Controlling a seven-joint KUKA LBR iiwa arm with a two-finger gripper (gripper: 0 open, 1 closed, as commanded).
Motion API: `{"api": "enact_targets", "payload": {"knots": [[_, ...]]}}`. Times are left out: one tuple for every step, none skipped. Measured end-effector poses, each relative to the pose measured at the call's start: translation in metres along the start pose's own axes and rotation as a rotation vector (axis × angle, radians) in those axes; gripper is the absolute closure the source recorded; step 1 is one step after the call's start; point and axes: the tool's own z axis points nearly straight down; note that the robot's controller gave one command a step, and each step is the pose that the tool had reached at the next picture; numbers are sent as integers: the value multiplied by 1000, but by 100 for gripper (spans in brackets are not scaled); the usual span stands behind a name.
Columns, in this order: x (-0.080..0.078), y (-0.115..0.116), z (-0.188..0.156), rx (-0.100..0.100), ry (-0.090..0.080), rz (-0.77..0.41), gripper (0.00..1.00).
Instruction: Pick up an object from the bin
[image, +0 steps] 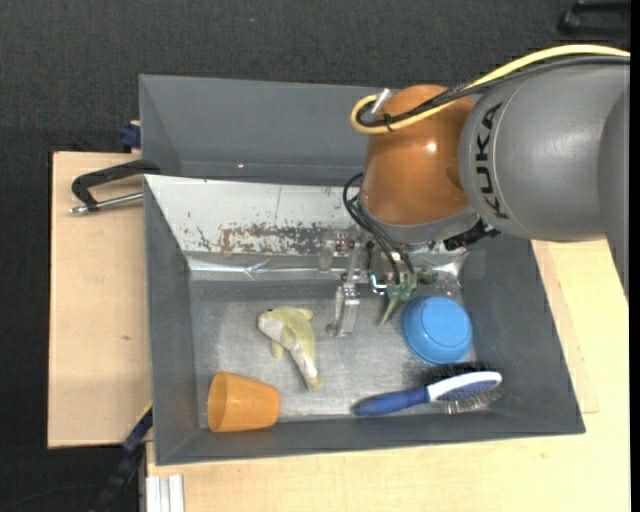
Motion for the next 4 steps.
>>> {"api": "enact_targets", "payload": {"knots": [[17, 45, 101, -1, 2, 79, 0], [56, 2, 66, 3, -7, -451, 0], [43, 27, 66, 2, -13, -686, 0], [51, 24, 97, 3, -6, -1051, 0]]}}
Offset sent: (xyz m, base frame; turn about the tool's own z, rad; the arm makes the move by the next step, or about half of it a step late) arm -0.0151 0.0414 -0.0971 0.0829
